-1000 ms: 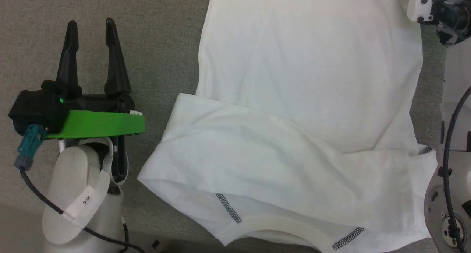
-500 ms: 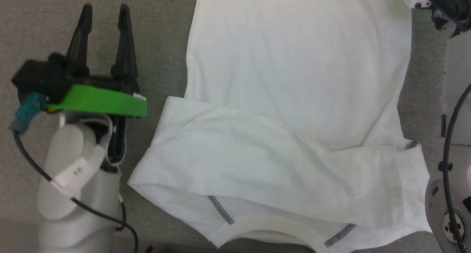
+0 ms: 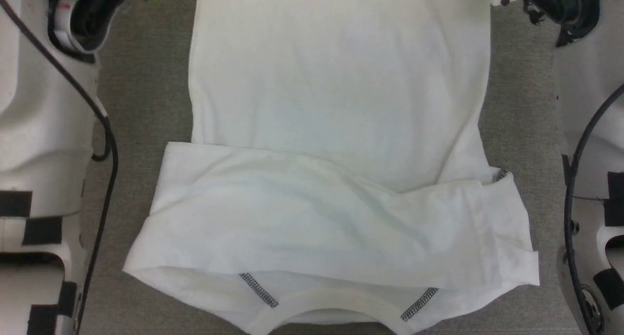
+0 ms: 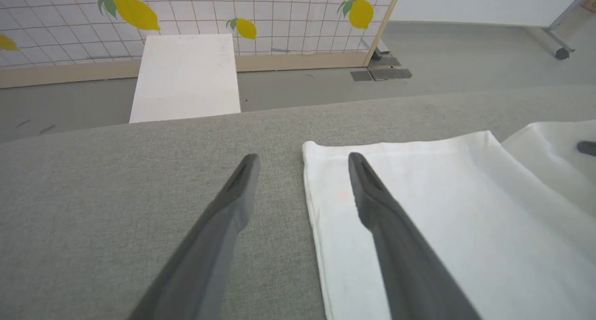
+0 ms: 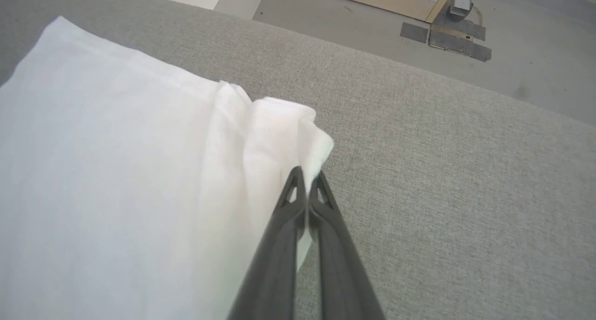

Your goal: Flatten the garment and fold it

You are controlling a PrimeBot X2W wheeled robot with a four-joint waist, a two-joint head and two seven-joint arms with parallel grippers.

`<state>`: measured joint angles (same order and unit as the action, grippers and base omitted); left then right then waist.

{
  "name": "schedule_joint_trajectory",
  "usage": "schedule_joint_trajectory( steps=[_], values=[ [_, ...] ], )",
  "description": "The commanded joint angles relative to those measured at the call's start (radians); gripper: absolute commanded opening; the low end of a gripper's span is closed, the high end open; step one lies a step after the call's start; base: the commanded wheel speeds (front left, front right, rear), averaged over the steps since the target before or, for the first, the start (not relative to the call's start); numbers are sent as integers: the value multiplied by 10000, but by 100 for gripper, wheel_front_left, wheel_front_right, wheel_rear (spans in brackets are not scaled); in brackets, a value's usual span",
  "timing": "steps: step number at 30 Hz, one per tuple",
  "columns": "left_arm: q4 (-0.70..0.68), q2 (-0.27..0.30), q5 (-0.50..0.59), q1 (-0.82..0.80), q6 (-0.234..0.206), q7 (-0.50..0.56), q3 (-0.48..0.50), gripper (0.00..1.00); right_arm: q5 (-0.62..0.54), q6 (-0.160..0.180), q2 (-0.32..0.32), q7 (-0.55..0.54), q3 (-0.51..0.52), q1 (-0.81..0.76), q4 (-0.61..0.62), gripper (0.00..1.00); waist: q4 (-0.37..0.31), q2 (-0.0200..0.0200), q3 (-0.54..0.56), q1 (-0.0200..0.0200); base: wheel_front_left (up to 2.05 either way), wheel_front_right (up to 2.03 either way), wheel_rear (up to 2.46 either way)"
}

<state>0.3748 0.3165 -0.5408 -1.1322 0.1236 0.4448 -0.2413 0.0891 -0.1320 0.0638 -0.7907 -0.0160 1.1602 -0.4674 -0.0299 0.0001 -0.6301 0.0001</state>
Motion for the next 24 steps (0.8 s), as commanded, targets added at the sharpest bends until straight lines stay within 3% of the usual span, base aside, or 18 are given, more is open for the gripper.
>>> schedule_joint_trajectory(
  steps=[1,8,20,21,22,24],
  values=[
    [261,131,1,-433,68,397,-198,100,178,13,-18,93,-182,133,134,0,-457,-1,-345,-1,0,0,0],
    [1364,172,149,-1899,-41,2083,-763,100,821,13,18,174,-846,111,599,0,-890,-1,-780,-1,0,0,0],
    [2620,537,939,-2307,-288,2614,-1473,100,1538,13,354,127,-1755,93,1532,0,-1124,-1,-1302,-1,0,0,0],
    [2708,538,899,-2277,-288,2696,-1476,56,1582,13,372,133,-1791,88,1587,0,-1117,-1,-1312,-1,0,0,0],
    [2813,489,741,-2228,-287,2790,-1402,0,1627,13,394,135,-1820,79,1640,0,-1108,-1,-1319,-1,0,0,0],
    [2906,423,501,-2172,-254,2895,-1317,0,1669,13,458,135,-1874,68,1711,0,-1072,-1,-1311,-1,0,0,0]
  ],
)
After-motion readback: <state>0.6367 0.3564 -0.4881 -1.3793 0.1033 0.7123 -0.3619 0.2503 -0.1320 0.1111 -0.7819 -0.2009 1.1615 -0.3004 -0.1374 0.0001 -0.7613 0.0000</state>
